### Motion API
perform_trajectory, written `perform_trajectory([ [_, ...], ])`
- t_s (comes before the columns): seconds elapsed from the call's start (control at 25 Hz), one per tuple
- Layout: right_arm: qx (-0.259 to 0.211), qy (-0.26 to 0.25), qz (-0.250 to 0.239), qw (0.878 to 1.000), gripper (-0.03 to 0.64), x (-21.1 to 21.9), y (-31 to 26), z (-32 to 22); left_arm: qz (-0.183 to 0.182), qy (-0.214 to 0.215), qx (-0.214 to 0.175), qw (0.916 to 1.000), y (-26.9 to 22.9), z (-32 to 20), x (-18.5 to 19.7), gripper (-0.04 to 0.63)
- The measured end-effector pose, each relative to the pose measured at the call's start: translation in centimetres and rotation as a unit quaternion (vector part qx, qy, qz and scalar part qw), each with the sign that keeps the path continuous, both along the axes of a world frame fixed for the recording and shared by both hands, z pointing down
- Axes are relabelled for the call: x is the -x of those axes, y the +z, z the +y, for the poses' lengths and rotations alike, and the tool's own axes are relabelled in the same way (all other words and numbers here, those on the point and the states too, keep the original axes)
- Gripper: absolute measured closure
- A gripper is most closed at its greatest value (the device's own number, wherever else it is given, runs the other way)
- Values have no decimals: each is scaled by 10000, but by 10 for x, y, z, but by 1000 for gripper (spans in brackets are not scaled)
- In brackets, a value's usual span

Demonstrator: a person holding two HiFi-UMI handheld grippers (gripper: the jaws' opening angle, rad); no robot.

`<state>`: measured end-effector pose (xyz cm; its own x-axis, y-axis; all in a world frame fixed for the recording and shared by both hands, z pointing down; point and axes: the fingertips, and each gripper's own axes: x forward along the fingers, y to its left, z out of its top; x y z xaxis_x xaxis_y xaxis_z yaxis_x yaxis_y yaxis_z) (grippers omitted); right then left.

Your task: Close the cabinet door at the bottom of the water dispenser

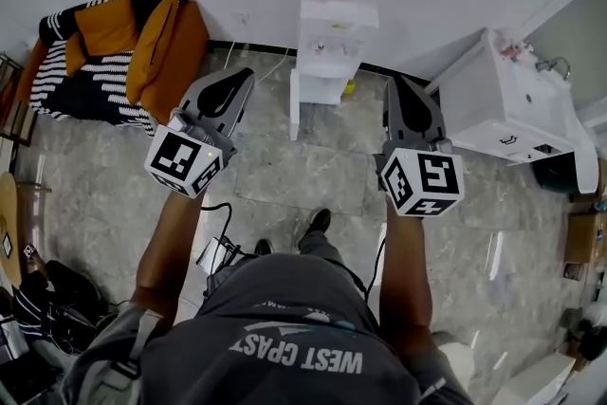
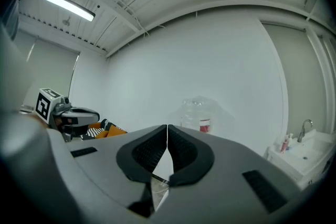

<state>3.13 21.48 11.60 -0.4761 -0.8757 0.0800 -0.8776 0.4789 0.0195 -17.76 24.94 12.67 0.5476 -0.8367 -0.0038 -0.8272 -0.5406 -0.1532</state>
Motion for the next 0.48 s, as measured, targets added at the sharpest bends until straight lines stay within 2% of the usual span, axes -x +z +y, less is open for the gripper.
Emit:
perform_trajectory([
  [0.48,148,-546,-94,9984,588,-33,17,-109,-174,-591,230,9978,19,-73,-34,578],
])
